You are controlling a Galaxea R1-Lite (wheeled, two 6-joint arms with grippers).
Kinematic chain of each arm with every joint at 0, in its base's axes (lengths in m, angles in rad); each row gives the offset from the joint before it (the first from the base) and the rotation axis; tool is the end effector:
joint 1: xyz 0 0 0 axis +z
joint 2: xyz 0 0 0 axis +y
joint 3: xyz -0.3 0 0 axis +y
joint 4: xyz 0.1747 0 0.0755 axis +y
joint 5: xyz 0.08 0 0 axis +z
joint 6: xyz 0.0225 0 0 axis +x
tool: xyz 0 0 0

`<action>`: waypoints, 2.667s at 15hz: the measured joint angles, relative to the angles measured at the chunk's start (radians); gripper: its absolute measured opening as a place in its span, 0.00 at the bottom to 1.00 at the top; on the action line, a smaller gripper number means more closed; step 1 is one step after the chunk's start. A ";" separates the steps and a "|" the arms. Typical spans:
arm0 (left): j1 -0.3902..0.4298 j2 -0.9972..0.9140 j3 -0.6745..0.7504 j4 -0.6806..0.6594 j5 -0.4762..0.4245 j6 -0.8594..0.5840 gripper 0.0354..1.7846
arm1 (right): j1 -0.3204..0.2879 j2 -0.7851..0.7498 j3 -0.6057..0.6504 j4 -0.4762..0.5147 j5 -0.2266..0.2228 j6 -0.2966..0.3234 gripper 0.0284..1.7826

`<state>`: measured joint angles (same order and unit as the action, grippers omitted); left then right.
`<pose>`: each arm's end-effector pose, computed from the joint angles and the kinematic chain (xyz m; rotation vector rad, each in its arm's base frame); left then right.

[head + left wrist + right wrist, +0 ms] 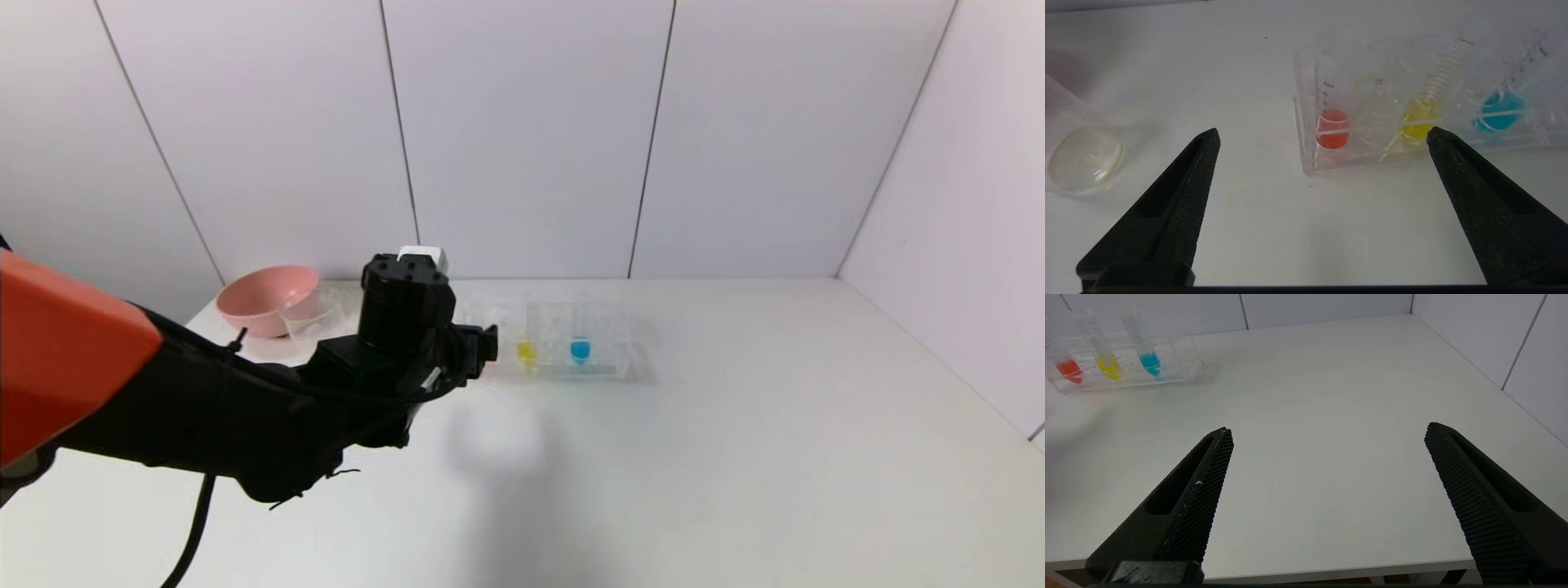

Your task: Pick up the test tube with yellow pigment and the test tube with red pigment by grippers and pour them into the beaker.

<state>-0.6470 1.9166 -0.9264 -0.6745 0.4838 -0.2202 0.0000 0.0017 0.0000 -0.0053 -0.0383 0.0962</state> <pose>0.2901 -0.2060 0.1466 -0.0491 0.2827 -0.1314 -0.0227 -0.0009 0.0761 0.0963 -0.0054 -0.0381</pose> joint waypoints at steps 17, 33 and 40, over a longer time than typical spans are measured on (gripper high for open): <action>0.013 0.234 -0.178 -0.103 0.091 0.034 0.96 | 0.000 0.000 0.000 0.000 0.000 0.000 0.96; -0.007 0.160 -0.201 -0.138 0.089 0.147 0.22 | 0.000 0.000 0.000 0.000 0.000 0.000 0.96; -0.004 0.024 -0.142 -0.114 0.044 0.144 0.22 | 0.000 0.000 0.000 0.000 0.000 0.000 0.96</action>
<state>-0.6513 1.9406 -1.0683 -0.7889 0.5277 -0.0760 0.0000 0.0017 0.0000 -0.0053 -0.0383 0.0957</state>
